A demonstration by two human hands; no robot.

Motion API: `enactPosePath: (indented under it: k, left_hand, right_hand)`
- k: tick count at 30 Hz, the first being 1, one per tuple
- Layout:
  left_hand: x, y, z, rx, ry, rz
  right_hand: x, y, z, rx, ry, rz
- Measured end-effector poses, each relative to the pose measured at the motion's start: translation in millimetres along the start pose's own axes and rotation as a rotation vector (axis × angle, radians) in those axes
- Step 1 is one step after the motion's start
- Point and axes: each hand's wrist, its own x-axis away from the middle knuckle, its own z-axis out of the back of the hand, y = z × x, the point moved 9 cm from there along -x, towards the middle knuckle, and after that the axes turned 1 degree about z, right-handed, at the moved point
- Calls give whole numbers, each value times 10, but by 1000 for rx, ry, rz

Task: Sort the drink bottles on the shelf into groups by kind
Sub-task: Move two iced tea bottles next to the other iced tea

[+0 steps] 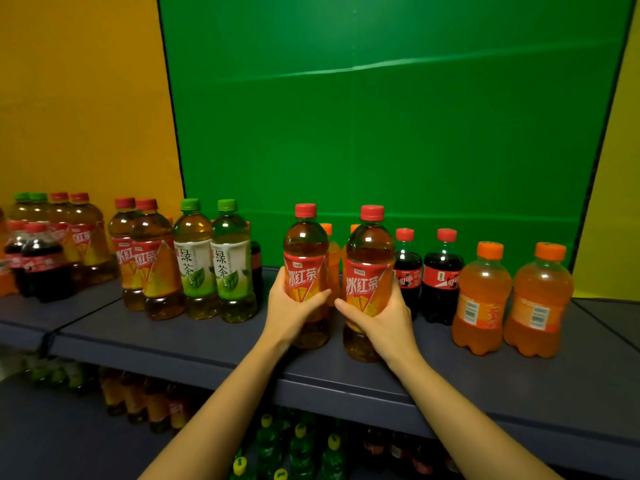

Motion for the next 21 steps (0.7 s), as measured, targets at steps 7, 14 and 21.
enactPosePath:
  k: [7,14,21]
  left_hand:
    - [287,209,585,-89,178,-10]
    - [771,501,1718,-129,370,-5]
    - [1204,708,3057,-233,542,15]
  right_hand:
    - [230,-211,-282,-139,-99,22]
    - [510,-520,-1085,-308,-293,9]
    - [823,-802,-2179,-392,-453,-23]
